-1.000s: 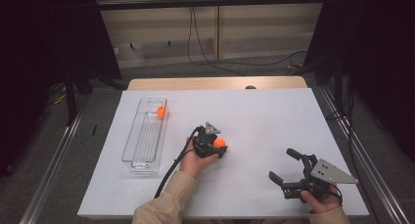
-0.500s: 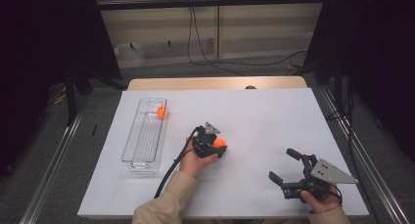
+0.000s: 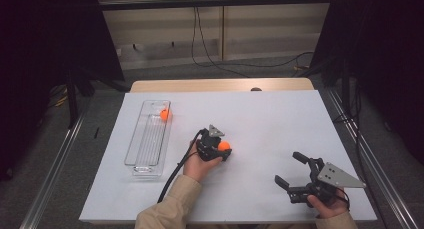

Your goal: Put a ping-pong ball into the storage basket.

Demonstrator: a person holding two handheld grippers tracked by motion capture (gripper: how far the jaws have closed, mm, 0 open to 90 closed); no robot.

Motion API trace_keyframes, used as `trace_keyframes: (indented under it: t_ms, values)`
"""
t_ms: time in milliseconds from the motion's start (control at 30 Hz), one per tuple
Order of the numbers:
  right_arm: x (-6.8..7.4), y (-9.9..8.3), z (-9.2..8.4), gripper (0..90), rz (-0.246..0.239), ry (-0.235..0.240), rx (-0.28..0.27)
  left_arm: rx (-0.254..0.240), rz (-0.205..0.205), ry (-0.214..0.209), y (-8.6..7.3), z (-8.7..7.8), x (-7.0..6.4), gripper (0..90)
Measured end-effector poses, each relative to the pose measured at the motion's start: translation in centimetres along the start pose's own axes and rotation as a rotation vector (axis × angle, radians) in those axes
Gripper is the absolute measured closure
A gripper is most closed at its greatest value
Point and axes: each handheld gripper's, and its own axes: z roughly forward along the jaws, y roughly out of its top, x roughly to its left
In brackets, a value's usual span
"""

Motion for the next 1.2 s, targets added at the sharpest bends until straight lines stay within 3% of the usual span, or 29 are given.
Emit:
trace_keyframes:
  t_ms: [1200]
  values:
    - [0.0, 0.0, 0.0, 1.8, 0.0, -0.002, 0.0, -0.028, -0.028, -0.017, 0.3, -1.7, 0.4, 50.9]
